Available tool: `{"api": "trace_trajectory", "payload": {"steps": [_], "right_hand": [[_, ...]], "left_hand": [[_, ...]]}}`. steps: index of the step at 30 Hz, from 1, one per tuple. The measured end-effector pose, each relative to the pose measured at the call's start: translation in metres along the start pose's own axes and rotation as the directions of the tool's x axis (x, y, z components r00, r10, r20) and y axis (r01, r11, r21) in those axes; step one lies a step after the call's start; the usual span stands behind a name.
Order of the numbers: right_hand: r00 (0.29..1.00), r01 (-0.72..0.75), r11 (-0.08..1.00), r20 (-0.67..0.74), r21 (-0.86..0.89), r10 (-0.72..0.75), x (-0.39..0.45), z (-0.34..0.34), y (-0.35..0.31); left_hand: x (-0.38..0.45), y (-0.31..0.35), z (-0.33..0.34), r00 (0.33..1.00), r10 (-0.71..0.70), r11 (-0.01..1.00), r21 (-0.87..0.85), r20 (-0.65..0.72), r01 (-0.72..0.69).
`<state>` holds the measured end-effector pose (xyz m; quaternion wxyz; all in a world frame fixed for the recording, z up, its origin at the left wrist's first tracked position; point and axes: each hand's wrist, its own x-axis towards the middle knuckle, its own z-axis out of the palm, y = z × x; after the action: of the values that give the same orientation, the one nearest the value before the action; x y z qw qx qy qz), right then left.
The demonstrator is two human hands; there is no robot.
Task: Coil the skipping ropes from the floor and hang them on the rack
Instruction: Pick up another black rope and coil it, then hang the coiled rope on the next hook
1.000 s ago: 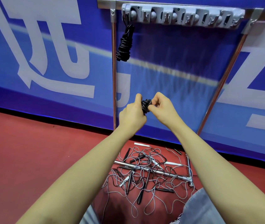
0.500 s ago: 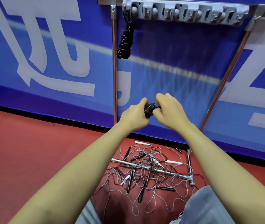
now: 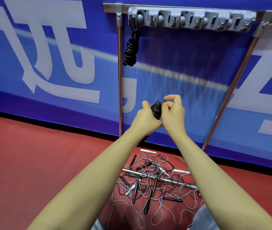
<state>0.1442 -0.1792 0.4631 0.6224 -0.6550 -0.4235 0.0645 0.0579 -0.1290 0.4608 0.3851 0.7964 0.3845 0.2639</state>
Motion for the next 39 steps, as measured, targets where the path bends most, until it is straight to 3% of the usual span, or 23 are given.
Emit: {"api": "trace_trajectory", "payload": {"steps": [5,10,16,29,33,36,39], "right_hand": [[0.999,-0.044,0.999,0.013,-0.033,0.044,0.000,0.001,0.003],[0.998,-0.048,0.990,0.021,-0.135,0.052,0.007,0.002,0.001],[0.974,-0.226,0.961,-0.025,-0.160,0.225,0.019,0.002,0.006],[0.964,-0.262,0.946,0.000,-0.193,0.267,0.026,-0.009,0.012],[0.959,-0.280,0.951,0.008,-0.133,0.283,0.028,-0.006,0.011],[0.975,-0.211,0.974,0.055,-0.080,0.216,0.033,-0.004,0.000],[0.984,-0.151,0.988,0.092,-0.021,0.152,0.044,-0.001,-0.017]], "left_hand": [[-0.005,-0.005,-0.001,0.999,0.028,0.998,0.060,0.016,-0.029],[-0.004,-0.004,-0.007,0.982,0.186,0.959,0.214,0.008,-0.184],[-0.005,0.009,-0.005,0.990,0.137,0.921,0.365,0.023,-0.136],[-0.014,0.013,0.000,0.985,0.162,0.812,0.560,0.054,-0.164],[-0.015,0.011,-0.002,0.987,0.152,0.837,0.526,0.045,-0.152],[-0.010,0.007,-0.011,0.990,0.144,0.874,0.470,-0.008,-0.123],[-0.001,0.004,-0.019,0.986,0.158,0.970,0.196,-0.058,-0.144]]}}
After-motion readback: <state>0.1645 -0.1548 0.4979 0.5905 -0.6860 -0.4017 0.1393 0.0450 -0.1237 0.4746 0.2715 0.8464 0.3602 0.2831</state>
